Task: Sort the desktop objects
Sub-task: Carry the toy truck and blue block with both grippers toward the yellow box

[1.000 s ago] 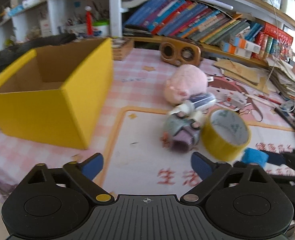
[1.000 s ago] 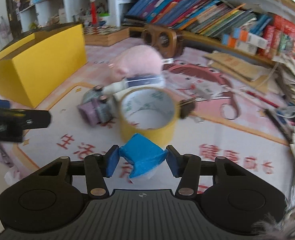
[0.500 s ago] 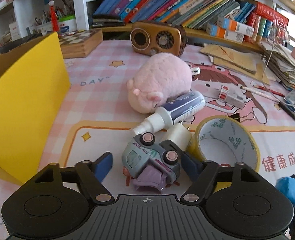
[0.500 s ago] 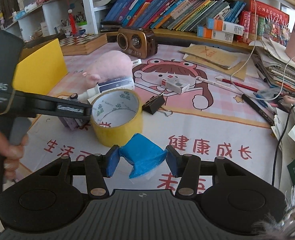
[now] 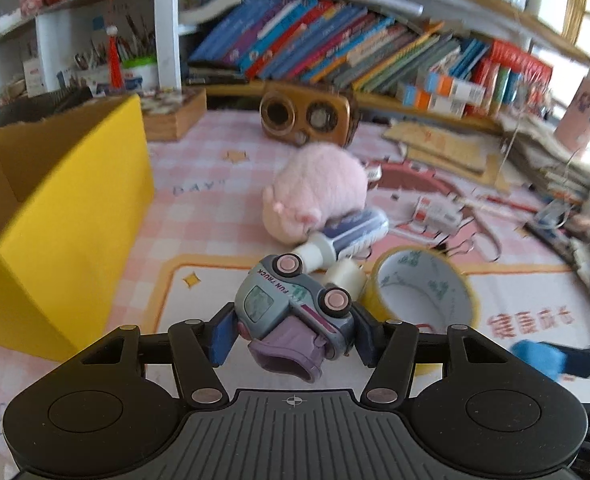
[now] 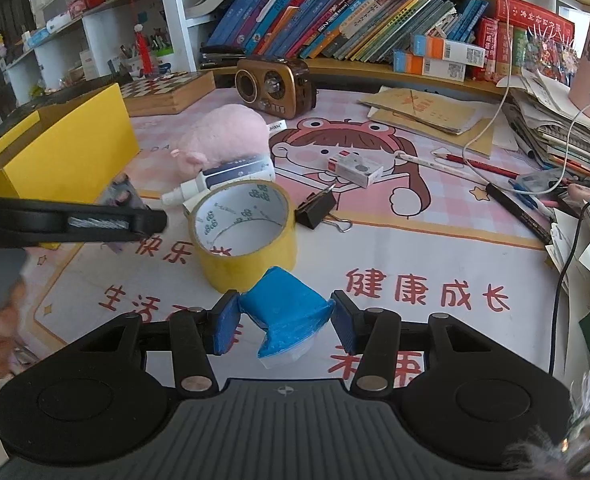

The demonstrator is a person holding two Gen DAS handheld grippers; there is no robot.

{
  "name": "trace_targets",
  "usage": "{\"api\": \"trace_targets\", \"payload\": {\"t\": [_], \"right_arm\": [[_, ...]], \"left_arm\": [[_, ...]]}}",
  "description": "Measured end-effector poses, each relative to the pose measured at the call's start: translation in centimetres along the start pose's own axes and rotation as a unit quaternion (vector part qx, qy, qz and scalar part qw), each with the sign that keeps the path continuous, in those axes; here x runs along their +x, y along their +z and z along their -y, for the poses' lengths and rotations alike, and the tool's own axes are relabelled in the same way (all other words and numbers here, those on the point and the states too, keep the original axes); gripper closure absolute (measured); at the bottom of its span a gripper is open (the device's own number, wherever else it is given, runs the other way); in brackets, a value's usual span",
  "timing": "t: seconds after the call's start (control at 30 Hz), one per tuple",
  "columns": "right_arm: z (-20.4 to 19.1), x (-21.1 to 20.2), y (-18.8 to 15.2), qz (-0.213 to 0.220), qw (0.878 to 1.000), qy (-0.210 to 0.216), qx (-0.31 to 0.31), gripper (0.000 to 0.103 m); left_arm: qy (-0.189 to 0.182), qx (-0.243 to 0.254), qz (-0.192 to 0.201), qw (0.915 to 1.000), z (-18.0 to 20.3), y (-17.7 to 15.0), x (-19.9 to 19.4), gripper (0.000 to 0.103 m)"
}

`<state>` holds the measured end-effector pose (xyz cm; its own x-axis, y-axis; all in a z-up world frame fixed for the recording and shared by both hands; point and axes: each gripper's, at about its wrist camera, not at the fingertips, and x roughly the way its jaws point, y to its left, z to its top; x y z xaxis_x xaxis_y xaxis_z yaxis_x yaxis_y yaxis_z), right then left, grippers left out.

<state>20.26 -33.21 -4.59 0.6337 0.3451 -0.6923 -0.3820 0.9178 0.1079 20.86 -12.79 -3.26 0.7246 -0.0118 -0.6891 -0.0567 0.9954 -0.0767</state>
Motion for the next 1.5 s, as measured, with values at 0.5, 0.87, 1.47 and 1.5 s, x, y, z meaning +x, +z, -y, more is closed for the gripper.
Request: {"api": "trace_targets", "payload": {"t": [0.5, 0.87, 1.47, 1.5], "right_arm": [[-3.7, -2.9, -0.5, 0.019, 1.000, 0.012, 0.008, 0.056], [-8.4, -4.8, -2.6, 0.005, 1.000, 0.017, 0.025, 0.056], [-18.2, -7.0, -4.9, 0.012, 0.999, 0.034, 0.015, 0.056], [-18.7, -7.1, -5.0, 0.013, 0.999, 0.036, 0.014, 0.056]], "left_arm": [[-0.039, 0.006, 0.025, 0.9989, -2.5, -2.6, -8.5, 0.045], [-0.056, -0.005, 0.023, 0.9982, -6.4, -5.8, -12.4, 0.045], [-0.064, -0.010, 0.027, 0.9975, -14.0, -8.9, -17.3, 0.045], [-0.064, -0.012, 0.027, 0.9975, -14.4, -9.0, -17.5, 0.045]]}}
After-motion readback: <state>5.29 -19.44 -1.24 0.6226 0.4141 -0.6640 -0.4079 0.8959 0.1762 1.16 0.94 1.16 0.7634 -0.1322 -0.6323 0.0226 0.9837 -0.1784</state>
